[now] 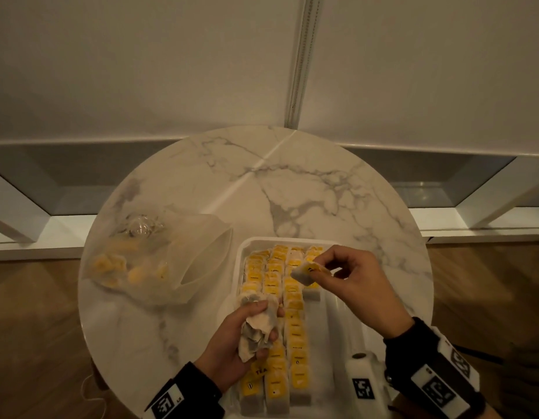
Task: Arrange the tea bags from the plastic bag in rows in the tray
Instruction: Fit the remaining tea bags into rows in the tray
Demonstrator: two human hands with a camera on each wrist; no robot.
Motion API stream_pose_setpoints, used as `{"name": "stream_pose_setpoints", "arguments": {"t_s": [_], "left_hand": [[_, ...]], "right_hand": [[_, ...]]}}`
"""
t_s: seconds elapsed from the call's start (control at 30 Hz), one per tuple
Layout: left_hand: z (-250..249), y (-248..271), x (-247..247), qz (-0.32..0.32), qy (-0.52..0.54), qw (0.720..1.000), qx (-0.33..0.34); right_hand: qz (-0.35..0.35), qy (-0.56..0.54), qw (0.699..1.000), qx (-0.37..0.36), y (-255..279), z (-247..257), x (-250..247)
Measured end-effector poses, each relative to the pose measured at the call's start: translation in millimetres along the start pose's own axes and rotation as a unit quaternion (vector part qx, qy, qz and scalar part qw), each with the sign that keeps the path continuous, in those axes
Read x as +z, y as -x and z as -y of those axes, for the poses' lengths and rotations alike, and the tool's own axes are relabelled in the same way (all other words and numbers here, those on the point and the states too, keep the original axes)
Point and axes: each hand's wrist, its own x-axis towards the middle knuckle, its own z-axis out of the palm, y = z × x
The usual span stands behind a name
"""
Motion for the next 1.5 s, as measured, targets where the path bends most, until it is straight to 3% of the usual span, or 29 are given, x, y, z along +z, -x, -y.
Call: {"name": "stream_pose_setpoints", "arguments": {"t_s": [0.13, 0.27, 0.4, 0.53, 0.7, 0.97, 1.13, 1.27, 1.5], "left_hand": [[-0.6, 0.5, 2.1, 0.001, 0.048, 0.999, 0.006], [-0.6, -0.2, 0.2, 0.025, 0.046, 0.999, 0.007], [-0.7, 0.8, -0.3, 0.025, 0.058, 0.998, 0.008], [-1.8, 3.2, 0.9, 0.026, 0.067, 0.997, 0.012], [-1.9, 4.9, 1.6, 0.026, 0.081, 0.996, 0.01], [0.5, 2.7, -0.4, 0.017, 0.081, 0.996, 0.012], [1.9, 2.5, -0.9, -0.001, 0.068, 0.998, 0.007], [0.9, 4.3, -1.3, -0.021, 0.072, 0.997, 0.009], [2.0, 2.5, -4.4, 0.001, 0.082, 0.997, 0.013]], "right_hand": [[0.062, 0.047, 0.997, 0.02, -7.1, -6.2, -17.2], [0.028, 0.095, 0.995, 0.01, -13.2, -11.8, -29.1], [0.035, 0.09, 0.995, 0.024, -18.2, -16.7, -31.0], [0.054, 0.01, 0.997, 0.05, -21.0, -17.6, -30.1], [0.078, 0.075, 0.993, 0.055, -26.4, -26.3, -28.4], [0.221, 0.298, 0.924, 0.087, -40.8, -43.9, -11.7], [0.279, 0.316, 0.898, 0.123, -47.0, -49.0, 5.0], [0.268, 0.344, 0.895, 0.097, -52.0, -49.6, 13.6], [0.216, 0.499, 0.837, 0.064, -56.2, -43.7, 20.8]]}}
